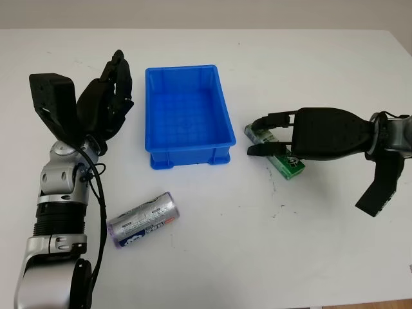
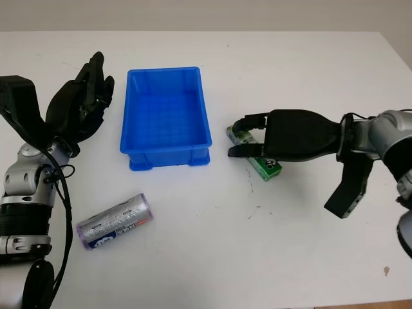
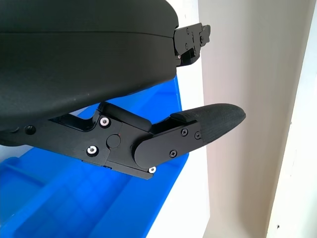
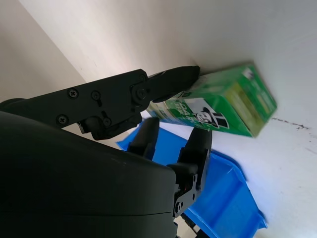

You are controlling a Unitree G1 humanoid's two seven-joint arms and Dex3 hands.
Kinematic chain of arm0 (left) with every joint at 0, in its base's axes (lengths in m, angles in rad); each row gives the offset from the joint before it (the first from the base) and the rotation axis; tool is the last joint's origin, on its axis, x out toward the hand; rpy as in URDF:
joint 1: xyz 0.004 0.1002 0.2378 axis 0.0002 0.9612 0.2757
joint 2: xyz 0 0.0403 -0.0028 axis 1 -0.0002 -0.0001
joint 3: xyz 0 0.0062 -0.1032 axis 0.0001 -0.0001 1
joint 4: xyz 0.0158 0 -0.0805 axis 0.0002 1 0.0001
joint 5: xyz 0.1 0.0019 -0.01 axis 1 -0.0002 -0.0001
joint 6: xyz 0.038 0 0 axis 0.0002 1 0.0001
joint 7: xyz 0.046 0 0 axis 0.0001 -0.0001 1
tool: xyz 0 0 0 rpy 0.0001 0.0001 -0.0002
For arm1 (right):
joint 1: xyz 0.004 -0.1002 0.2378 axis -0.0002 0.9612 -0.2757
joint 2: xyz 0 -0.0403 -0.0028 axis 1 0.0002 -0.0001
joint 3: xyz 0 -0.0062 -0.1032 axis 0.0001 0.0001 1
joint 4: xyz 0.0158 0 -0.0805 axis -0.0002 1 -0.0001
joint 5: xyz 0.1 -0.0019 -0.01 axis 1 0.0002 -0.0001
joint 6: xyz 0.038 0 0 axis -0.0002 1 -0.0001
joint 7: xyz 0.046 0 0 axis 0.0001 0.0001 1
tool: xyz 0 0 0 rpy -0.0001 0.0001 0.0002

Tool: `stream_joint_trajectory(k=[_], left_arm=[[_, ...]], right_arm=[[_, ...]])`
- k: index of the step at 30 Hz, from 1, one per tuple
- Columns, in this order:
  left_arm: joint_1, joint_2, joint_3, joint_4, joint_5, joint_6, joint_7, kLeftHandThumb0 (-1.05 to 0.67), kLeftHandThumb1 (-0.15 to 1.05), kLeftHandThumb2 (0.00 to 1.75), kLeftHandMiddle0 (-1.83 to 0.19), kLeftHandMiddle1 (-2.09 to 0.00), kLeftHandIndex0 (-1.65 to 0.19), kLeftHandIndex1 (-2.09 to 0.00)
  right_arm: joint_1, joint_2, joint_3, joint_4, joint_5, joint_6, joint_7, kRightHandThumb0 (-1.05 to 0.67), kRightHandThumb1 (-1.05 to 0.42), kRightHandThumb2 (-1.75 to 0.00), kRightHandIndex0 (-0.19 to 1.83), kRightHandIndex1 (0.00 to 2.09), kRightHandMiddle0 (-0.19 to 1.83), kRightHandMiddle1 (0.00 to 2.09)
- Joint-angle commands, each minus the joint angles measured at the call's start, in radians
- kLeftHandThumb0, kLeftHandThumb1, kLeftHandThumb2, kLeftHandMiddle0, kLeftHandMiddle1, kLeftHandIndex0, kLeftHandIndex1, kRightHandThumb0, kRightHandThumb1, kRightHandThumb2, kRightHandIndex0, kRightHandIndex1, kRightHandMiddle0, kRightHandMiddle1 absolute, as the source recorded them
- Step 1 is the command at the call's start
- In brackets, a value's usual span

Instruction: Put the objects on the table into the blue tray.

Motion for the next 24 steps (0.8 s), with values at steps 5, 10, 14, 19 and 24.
stream_joint_trajectory(k=[5, 10, 14, 19, 24], left_arm=[[0.01, 0.001, 0.002, -0.02, -0.007, 0.0, -0.007, -0.68, 1.05, 0.74, 0.19, 0.0, 0.19, 0.0], [0.009, 0.002, 0.002, -0.001, -0.006, -0.017, -0.022, -0.68, 1.05, 0.74, 0.19, 0.0, 0.19, 0.0], [0.006, 0.001, 0.005, 0.019, -0.007, -0.034, -0.033, -0.67, 1.05, 0.74, 0.19, 0.0, 0.19, 0.0], [0.002, -0.001, 0.005, 0.026, -0.007, -0.035, -0.03, -0.67, 1.05, 0.73, 0.19, 0.0, 0.19, 0.0], [0.003, 0.002, 0.002, 0.024, -0.004, -0.038, -0.035, -0.67, 1.05, 0.74, 0.19, 0.0, 0.19, 0.0]], right_arm=[[0.001, 0.025, 0.024, 0.063, 0.034, 0.036, -0.031, -0.41, -1.05, -0.23, 0.42, 2.09, 0.16, 2.05], [0.01, 0.032, -0.021, 0.084, 0.135, 0.041, 0.029, -0.51, -1.05, -0.39, 1.11, 2.09, 0.56, 2.09], [0.004, 0.044, -0.074, 0.116, 0.259, -0.031, 0.141, -0.46, -1.05, -0.38, 0.97, 2.09, 0.46, 2.09], [-0.018, 0.052, -0.134, 0.125, 0.348, -0.015, 0.222, -0.45, -1.04, -0.15, 0.87, 2.09, 0.42, 2.09], [-0.042, 0.06, -0.221, 0.136, 0.449, 0.024, 0.331, -0.43, -1.05, -0.14, 0.86, 2.09, 0.54, 2.09]])
